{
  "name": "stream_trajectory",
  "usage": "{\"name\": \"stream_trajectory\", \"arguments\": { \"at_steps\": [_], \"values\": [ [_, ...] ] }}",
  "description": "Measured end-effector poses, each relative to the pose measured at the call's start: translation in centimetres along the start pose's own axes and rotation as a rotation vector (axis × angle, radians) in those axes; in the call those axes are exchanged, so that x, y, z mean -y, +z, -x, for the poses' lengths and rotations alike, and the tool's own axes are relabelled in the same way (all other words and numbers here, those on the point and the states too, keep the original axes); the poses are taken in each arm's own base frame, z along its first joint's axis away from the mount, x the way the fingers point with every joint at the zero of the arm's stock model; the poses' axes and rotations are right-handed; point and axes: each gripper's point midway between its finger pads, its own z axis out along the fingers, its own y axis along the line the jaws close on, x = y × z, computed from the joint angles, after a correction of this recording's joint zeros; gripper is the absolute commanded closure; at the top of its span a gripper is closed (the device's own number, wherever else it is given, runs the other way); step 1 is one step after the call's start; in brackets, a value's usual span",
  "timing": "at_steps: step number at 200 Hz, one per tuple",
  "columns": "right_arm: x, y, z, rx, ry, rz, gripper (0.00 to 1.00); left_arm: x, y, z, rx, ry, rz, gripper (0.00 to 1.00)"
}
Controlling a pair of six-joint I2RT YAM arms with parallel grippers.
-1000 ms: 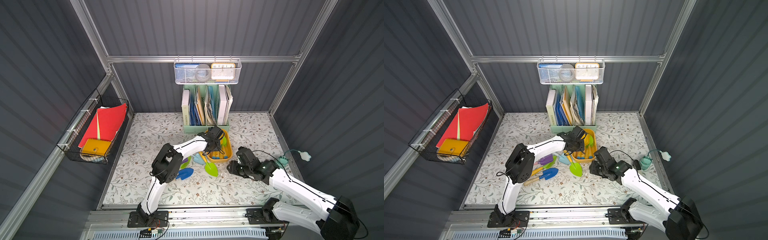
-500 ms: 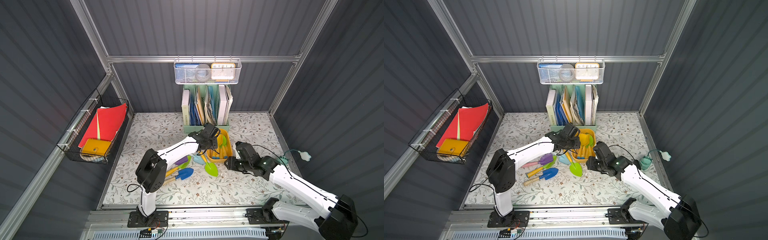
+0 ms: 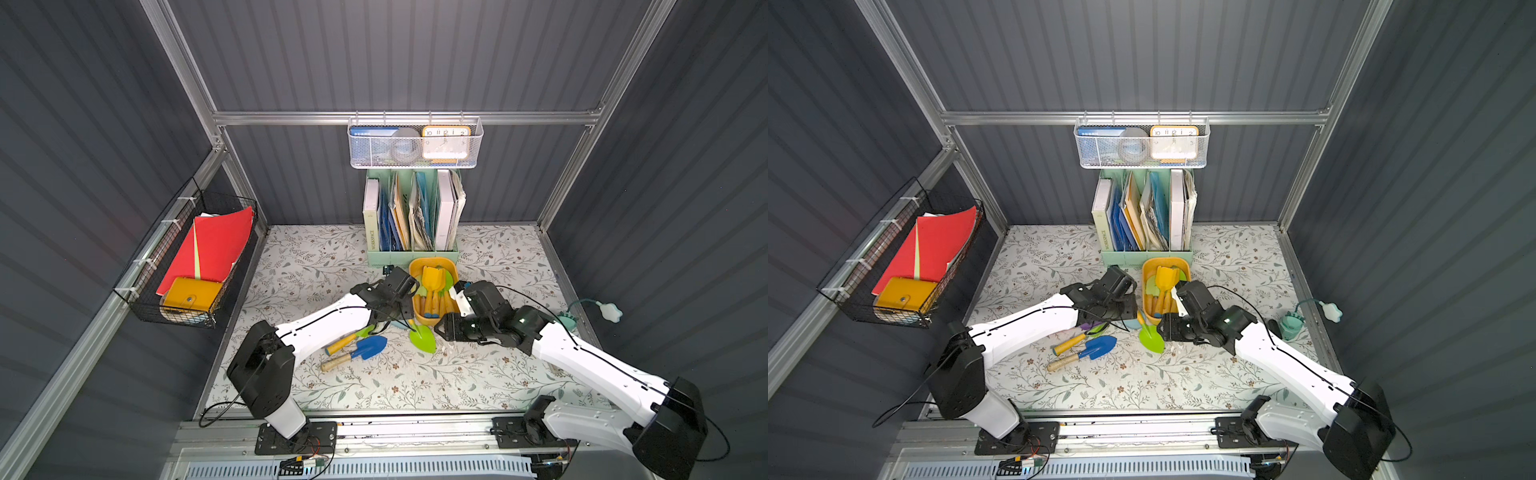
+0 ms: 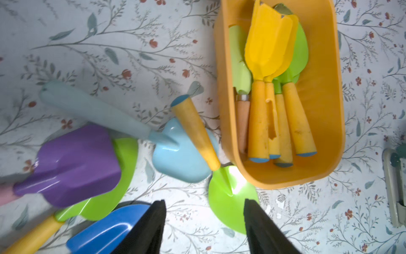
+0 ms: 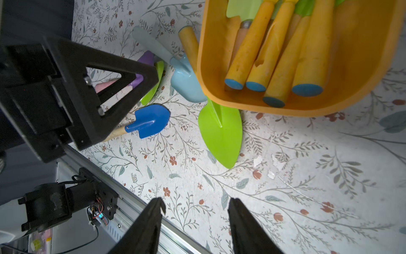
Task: Put the shovel into the storage box
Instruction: Place the shovel in the storage box.
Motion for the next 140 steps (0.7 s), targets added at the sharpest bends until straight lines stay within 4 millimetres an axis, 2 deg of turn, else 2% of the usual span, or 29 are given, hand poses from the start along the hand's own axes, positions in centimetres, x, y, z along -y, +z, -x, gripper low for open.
{"name": "stream_trajectory", "arguments": {
  "at_steps": [39, 61, 83, 112, 140],
  "values": [
    [-0.4, 0.5, -0.7, -0.032, -0.019, 0.009, 0.46, -3.0, -3.4, -1.6, -0.003, -0.04, 0.041, 0.23],
    [-0.5, 0.7, -0.8, -0.037, -0.023, 0.013, 0.46, -4.4, -4.4, -2.8, -0.022, -0.058, 0.07, 0.18],
    [-0.8, 0.8, -0.8, -0.038, -0.028, 0.021, 0.46, -6.1, -4.2, -4.4, -0.06, -0.079, 0.119, 0.09],
    [-1.0, 0.9, -0.8, -0.032, -0.032, 0.032, 0.46, -8.3, -3.4, -6.4, -0.106, -0.109, 0.187, 0.08],
    [-0.7, 1.1, -1.2, -0.034, -0.023, 0.033, 0.46, -9.8, -2.7, -7.4, -0.129, -0.128, 0.228, 0.07]
  ]
}}
